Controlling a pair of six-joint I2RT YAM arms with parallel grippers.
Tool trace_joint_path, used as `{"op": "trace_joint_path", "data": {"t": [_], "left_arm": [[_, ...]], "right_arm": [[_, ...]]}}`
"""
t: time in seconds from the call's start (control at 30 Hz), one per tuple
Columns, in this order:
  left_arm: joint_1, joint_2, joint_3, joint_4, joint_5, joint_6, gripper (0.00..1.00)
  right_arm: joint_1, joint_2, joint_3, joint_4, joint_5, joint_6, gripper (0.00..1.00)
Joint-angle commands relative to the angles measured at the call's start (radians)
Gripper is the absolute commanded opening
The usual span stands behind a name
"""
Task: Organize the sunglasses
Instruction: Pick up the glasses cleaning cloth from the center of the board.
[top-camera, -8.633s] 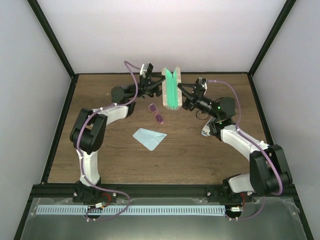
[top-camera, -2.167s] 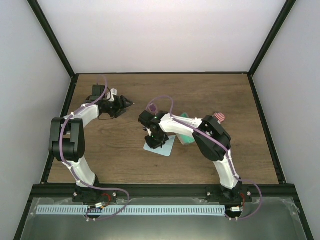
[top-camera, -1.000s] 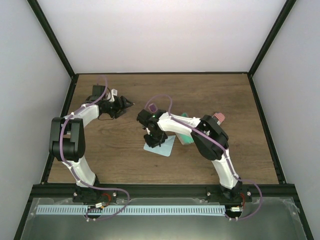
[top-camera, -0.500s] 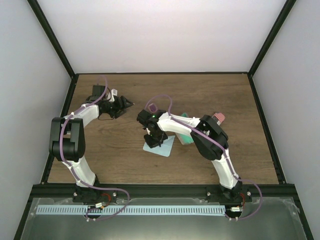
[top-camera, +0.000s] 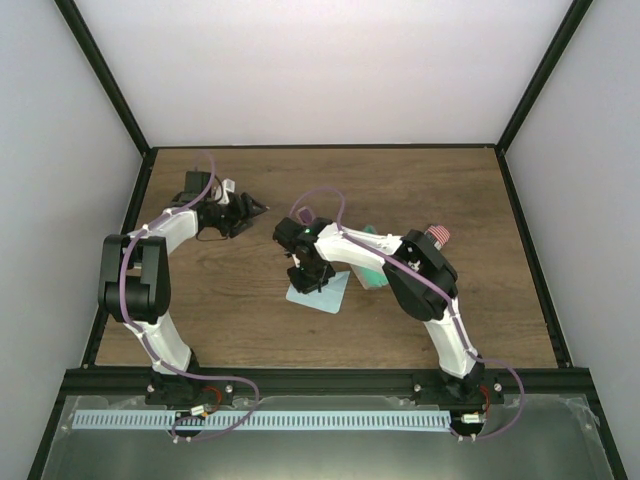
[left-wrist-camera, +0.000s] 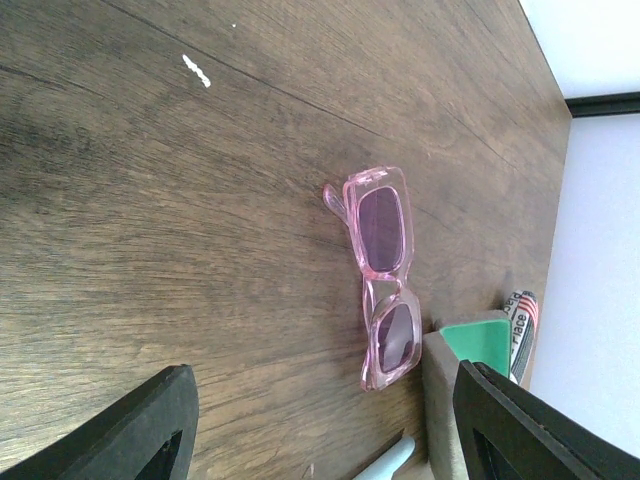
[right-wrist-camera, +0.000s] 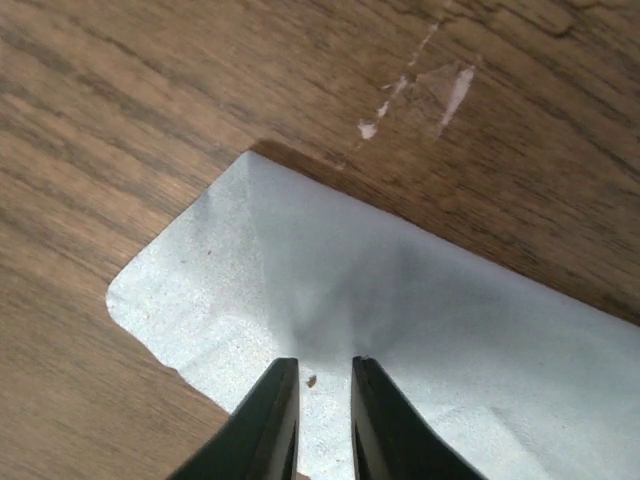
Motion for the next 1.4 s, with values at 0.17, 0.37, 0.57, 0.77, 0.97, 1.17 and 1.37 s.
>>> {"op": "trace_joint_path", "data": {"t": [0.17, 0.37, 0.57, 0.77, 0.97, 1.17, 1.37], "left_arm": [[0.003, 0.018, -0.009, -0.005, 0.011, 0.02, 0.72], [0.003, 0.019, -0.011, -0.007, 0.009, 0.021, 0.72], [0.003, 0.02, -0.012, -0.008, 0.008, 0.025, 0.72], [0.003, 0.022, -0.012, -0.009, 0.008, 0.027, 0.72], [0.003, 0.023, -0.012, -0.008, 0.012, 0.025, 0.72], [0.003, 0.02, -0.017, -0.007, 0.011, 0.025, 0.72], [0.004, 0.016, -0.021, -0.005, 0.012, 0.026, 0.72]], "right_arm": [[0.007, 0.028, 0.055, -0.03, 0.018, 0.007, 0.27], [0.011, 0.051, 0.064, -0.064, 0.045, 0.005, 0.26], [0.024, 0.074, 0.068, -0.076, 0.052, 0.001, 0.14], [0.028, 0.061, 0.071, -0.077, 0.054, 0.01, 0.01], [0.027, 0.041, 0.101, -0.091, 0.063, 0.012, 0.01], [0.038, 0.053, 0.162, -0.131, 0.115, 0.025, 0.24], [0.058, 0.076, 0.158, -0.142, 0.119, 0.032, 0.34]]}}
